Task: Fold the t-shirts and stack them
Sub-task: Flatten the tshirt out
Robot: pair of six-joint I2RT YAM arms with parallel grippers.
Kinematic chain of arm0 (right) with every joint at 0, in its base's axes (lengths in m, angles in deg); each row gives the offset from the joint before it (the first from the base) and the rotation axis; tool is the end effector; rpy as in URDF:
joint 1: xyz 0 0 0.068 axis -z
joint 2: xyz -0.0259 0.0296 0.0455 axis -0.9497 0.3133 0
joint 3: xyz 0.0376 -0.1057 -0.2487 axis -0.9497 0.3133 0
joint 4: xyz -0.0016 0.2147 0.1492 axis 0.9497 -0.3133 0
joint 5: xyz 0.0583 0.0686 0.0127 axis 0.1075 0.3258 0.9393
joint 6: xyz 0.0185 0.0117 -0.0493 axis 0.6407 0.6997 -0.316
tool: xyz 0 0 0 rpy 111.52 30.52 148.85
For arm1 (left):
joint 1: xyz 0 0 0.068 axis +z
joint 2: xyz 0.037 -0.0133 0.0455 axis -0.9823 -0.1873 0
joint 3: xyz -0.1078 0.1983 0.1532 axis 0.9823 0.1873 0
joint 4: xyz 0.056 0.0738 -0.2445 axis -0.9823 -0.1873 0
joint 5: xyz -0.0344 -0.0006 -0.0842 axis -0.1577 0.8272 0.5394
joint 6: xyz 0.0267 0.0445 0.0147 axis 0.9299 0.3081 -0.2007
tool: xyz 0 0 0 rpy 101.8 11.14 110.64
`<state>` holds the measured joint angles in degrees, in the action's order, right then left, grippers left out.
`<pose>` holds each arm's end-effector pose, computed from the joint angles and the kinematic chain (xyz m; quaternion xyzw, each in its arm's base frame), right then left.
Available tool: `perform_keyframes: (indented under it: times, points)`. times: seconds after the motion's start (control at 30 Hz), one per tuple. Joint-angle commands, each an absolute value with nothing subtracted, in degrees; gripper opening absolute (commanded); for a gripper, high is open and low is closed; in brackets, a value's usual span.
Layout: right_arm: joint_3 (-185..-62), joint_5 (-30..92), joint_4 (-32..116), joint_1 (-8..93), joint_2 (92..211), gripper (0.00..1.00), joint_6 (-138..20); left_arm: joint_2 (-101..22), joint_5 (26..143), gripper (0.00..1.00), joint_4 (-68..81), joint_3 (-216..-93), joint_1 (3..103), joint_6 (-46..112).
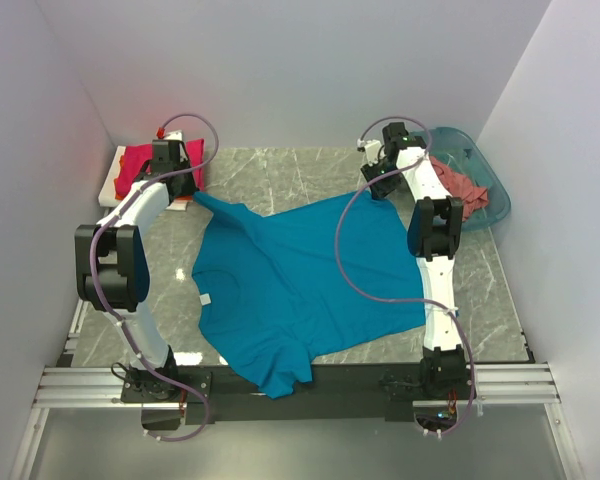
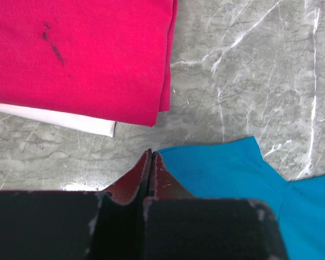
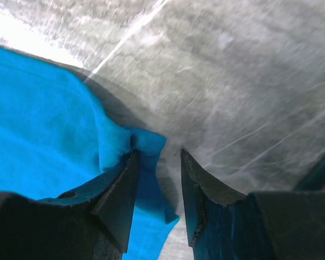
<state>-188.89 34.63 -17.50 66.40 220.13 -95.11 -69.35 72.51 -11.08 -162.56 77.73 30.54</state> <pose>0.5357 0.0573 0.1671 -0.3097 0.9277 0.0601 0.1998 0.4183 -0.0085 0.2493 -0.1143 0.9006 -0.0281 0.4185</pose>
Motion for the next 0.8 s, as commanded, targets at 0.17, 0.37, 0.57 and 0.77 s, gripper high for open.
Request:
perform_keyframes:
  times: [0.17,0.37,0.57,0.77]
  points:
    - [-190.1,35.7,-23.7,66.6,220.4,0.43,-91.2,-66.0,73.9,0.0,-10.7,-165.0,77.5,31.0]
    - [-190.7,36.1,-24.8,66.9,220.9,0.36,-90.0,-66.0,73.9,0.0,-10.7,-164.9,77.5,31.1]
    - [-188.9,38.5,-23.7,68.1,220.2,0.0,-88.5,-65.9,74.0,0.0,-10.7,-164.9,77.5,31.1]
    - [-186.0,38.1,-17.9,68.1,216.5,0.0,-86.7,-65.7,73.9,0.0,-10.7,-164.8,77.5,31.2]
